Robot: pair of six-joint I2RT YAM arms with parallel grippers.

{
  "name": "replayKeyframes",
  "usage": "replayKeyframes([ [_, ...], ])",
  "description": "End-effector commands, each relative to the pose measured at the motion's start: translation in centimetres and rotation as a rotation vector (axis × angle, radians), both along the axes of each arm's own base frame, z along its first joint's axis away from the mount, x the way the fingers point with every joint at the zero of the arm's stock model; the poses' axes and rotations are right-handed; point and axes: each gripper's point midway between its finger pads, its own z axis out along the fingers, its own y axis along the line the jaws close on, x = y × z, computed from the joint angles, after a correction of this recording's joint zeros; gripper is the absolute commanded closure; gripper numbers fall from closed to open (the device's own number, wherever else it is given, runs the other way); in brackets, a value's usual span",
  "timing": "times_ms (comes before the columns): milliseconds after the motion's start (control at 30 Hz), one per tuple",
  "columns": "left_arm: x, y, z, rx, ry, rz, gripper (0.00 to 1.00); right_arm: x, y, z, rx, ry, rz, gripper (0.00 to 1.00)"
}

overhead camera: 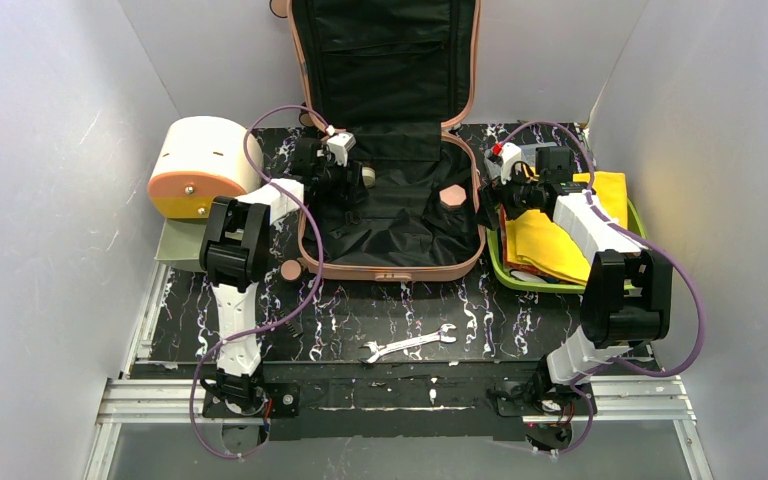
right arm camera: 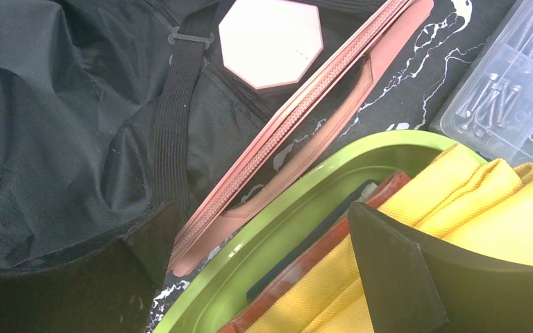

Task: Open, take out, and arrange the luggage
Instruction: Adjust the makeup in the opened luggage.

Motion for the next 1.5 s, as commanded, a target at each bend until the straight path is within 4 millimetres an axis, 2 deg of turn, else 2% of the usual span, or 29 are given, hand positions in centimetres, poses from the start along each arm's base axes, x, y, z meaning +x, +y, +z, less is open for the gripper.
replayKeyframes([
  [0, 0.3, -0.1, 5.1, -0.037, -0.029, 0.002, 0.31, -0.1, -1.4, -0.5, -0.037, 0.005, -0.031, 0.0],
  [133, 2.2, 0.9, 8.2, -0.062, -0.069, 0.094, 0.28, -0.1, -1.5, -0.7, -0.037, 0.011, -0.033, 0.0],
  [267, 4.8, 1.6, 9.6, -0.025, -0.079, 0.164, 0.25, 0.0, -1.5, -0.9, -0.038, 0.018, -0.034, 0.0],
  [433, 7.1, 1.7, 7.3, 0.033, -0.029, 0.203, 0.25, 0.0, -1.6, -1.0, -0.04, 0.019, -0.036, 0.0],
  [567, 8.2, 1.3, 5.4, 0.05, 0.001, 0.205, 0.24, -0.1, -1.4, -0.8, -0.034, 0.017, -0.032, 0.0],
  [733, 7.5, 0.3, 3.7, 0.065, 0.039, 0.172, 0.25, -0.1, -1.3, -0.9, -0.03, 0.021, -0.029, 0.0],
  [867, 7.2, 0.5, 2.2, 0.113, 0.049, 0.166, 0.25, -0.1, -1.3, -1.0, -0.028, 0.025, -0.026, 0.0],
  [1300, 9.6, 0.5, 1.2, 0.174, 0.009, 0.21, 0.24, -0.1, -1.3, -1.2, -0.03, 0.028, -0.024, 0.0],
  [1467, 9.3, -0.5, 0.1, 0.174, 0.032, 0.183, 0.28, -0.1, -1.3, -1.1, -0.031, 0.026, -0.022, 0.0],
])
